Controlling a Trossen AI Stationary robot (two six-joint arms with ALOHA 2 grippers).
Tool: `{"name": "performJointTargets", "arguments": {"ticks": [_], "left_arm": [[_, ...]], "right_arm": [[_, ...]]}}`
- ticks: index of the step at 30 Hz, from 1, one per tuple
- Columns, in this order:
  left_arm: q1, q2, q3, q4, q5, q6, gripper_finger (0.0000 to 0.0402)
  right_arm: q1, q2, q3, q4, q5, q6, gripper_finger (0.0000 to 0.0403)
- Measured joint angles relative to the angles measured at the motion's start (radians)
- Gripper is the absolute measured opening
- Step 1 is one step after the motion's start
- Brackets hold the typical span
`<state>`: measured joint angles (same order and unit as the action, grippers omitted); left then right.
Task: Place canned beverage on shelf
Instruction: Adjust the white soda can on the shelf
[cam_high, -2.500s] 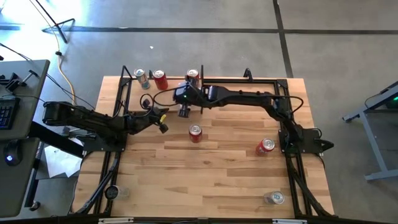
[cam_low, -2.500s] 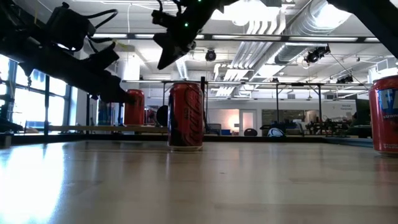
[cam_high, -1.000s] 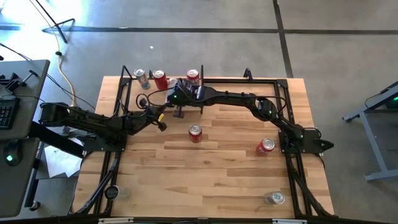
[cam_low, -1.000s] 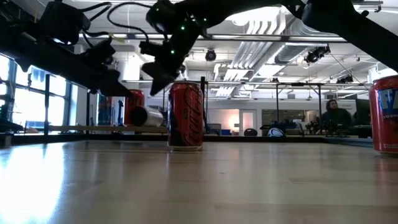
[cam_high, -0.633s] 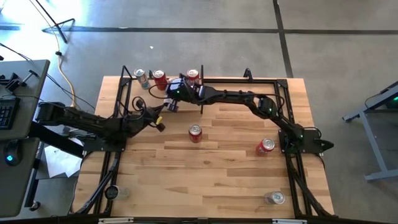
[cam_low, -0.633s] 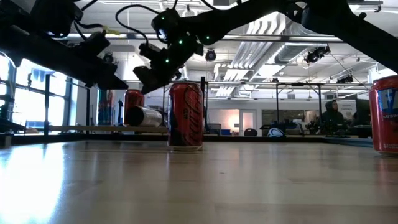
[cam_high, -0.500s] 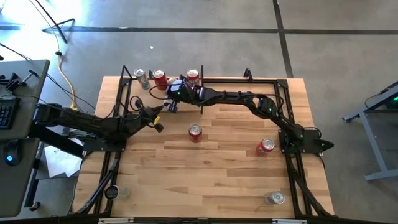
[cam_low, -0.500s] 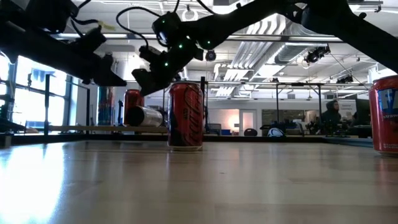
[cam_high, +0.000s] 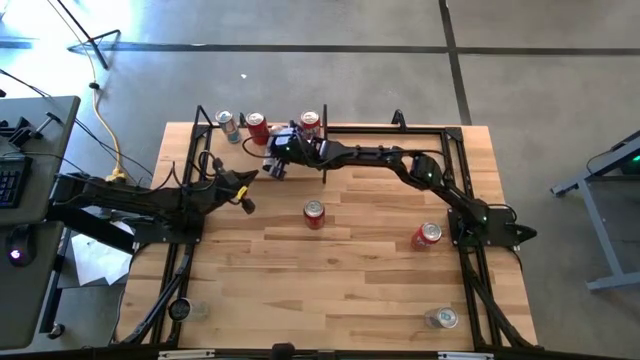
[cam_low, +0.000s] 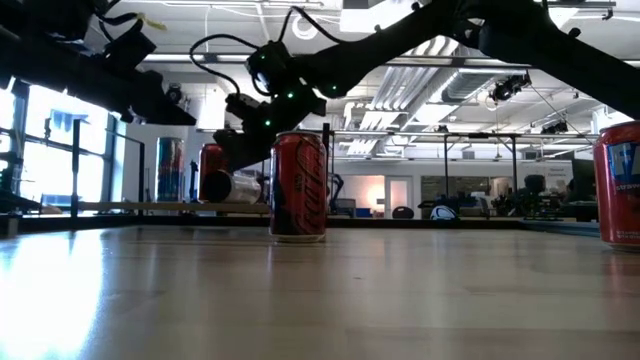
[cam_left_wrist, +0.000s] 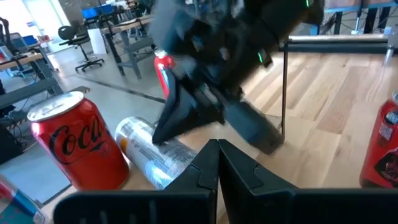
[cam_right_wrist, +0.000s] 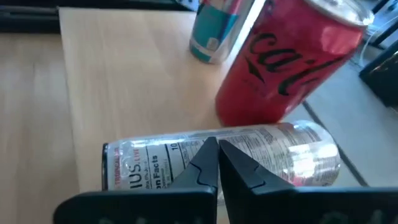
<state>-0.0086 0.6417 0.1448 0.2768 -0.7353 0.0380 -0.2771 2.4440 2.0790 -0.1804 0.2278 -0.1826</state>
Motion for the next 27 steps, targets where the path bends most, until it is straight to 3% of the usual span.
{"name": "performJointTargets", "arguments": {"ticks": [15, 27], "left_arm": [[0.000, -0.014, 0.000, -0.023, 0.000, 0.000, 0.0000], [-0.001, -0.014, 0.000, -0.033, 0.000, -0.011, 0.0000]], "right_arm": [[0.062, -0.001, 0.003, -0.138, -0.058, -0.006, 0.0000], [0.117, -0.059, -0.001, -0.182, -0.018, -0.036, 0.0008]]}}
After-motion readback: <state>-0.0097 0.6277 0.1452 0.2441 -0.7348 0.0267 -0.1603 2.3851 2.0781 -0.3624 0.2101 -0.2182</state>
